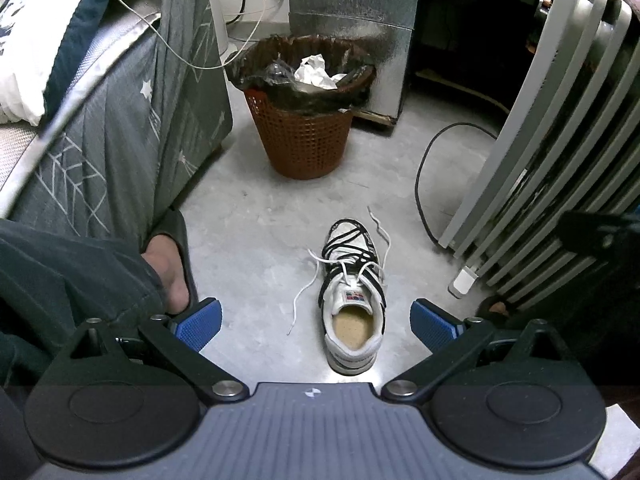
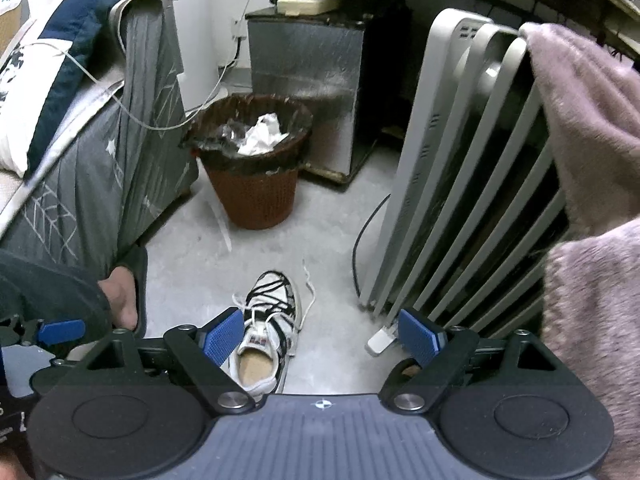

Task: Lace up shoes with both hands

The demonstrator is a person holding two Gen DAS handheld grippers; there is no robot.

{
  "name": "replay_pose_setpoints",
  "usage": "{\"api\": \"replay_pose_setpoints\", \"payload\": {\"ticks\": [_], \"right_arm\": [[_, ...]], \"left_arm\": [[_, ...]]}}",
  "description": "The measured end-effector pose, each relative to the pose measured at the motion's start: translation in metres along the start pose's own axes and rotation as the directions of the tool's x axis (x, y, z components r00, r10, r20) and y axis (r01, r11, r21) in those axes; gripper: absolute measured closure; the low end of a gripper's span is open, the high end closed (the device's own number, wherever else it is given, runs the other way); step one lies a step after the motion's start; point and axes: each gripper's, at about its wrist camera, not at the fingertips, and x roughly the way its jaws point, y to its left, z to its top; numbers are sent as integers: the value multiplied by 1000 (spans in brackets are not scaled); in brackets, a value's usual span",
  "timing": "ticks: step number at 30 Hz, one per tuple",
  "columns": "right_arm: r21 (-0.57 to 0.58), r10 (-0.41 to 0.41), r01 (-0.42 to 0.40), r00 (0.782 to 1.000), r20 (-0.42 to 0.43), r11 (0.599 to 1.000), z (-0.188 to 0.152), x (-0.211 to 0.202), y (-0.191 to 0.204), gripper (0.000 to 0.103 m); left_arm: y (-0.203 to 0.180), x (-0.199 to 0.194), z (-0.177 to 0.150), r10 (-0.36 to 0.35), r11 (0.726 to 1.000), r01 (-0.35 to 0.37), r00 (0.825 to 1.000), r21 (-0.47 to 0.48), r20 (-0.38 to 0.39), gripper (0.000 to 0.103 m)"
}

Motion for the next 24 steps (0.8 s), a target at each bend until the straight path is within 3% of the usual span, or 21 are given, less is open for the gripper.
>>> {"api": "replay_pose_setpoints", "payload": {"ticks": [9, 16, 24], "right_arm": [[-1, -32, 32, 999, 12, 1000, 3, -6, -3, 15], [49, -4, 1, 999, 54, 999, 5, -19, 0, 15], [-35, -10, 11, 999, 51, 999, 6, -14, 7, 15]], "left_arm": [[3, -3, -2, 47, 999, -48, 998, 16, 50, 0], [11, -5, -4, 81, 997, -82, 995, 1, 62, 0], [15, -7, -3, 94, 996, -94, 992, -10, 82, 0]]}}
